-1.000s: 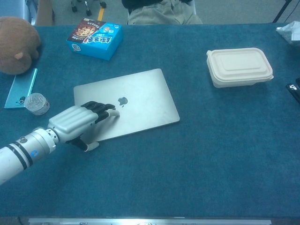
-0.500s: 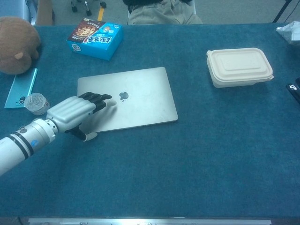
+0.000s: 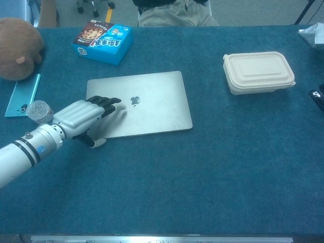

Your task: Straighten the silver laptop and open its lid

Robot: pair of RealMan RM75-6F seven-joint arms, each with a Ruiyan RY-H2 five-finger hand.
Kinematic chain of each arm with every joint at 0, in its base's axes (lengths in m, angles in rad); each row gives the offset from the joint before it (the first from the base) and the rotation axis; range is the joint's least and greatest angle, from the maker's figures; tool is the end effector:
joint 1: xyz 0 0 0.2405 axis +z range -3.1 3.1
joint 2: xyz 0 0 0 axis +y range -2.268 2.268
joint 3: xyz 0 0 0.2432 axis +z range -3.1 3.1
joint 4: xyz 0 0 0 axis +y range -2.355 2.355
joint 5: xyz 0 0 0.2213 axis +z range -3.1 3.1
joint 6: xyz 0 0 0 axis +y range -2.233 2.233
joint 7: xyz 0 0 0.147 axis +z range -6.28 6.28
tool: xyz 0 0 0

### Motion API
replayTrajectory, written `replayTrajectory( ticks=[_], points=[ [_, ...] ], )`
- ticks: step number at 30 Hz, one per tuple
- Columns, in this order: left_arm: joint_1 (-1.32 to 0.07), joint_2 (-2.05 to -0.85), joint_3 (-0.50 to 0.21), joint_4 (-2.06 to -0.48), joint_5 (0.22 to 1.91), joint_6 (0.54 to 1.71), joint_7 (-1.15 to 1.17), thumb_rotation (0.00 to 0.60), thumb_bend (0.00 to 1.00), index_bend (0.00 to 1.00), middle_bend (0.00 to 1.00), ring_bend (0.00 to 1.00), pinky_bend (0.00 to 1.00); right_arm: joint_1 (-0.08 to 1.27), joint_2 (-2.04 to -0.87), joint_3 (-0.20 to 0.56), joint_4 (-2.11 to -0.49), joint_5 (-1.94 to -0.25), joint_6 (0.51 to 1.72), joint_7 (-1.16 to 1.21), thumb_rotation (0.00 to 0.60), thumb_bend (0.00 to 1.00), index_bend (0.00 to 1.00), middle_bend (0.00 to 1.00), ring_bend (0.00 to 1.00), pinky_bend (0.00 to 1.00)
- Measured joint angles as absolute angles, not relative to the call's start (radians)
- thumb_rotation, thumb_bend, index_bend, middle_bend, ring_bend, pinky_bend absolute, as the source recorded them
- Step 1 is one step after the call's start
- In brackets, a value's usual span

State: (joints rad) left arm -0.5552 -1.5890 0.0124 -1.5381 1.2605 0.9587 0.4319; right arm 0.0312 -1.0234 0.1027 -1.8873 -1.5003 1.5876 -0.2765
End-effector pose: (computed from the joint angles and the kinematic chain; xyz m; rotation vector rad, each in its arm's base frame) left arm -0.1832 0.2440 -0.0705 -2.0736 -0.9820 -0.7387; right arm -0.2541 -0.1755 0.1702 1.3100 -0.7567 0.8823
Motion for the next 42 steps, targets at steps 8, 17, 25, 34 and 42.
replayTrajectory(
  ticks=[8,17,25,34,42],
  points=[
    [-0.571,-1.593,-0.005,-1.520,1.248,0.951,0.435,0.600,0.32,0.00,0.00,0.00,0.00,0.029,-1.024,0.103,-1.888,-1.498,1.589,-0.279,0.600,0.40,0.00,0.04,0.00,0.10],
    [-0.589,-1.597,-0.025,-1.495,1.220,0.934,0.434,0.600,0.32,0.00,0.00,0.00,0.00,0.025,-1.023,0.104,-1.893,-1.498,1.596,-0.289,0.600,0.40,0.00,0.04,0.00,0.10],
    [-0.606,-1.604,-0.035,-1.476,1.207,0.924,0.433,0.600,0.32,0.00,0.00,0.00,0.00,0.021,-1.022,0.106,-1.897,-1.497,1.602,-0.294,0.600,0.40,0.00,0.04,0.00,0.10],
    [-0.618,-1.604,-0.046,-1.476,1.199,0.930,0.438,0.600,0.32,0.00,0.00,0.00,0.00,0.019,-1.020,0.107,-1.897,-1.498,1.606,-0.290,0.600,0.40,0.00,0.04,0.00,0.10],
    [-0.602,-1.559,-0.035,-1.529,1.204,0.966,0.445,0.600,0.32,0.00,0.00,0.00,0.00,0.025,-1.020,0.106,-1.894,-1.507,1.595,-0.275,0.600,0.40,0.00,0.04,0.00,0.10]
  ],
)
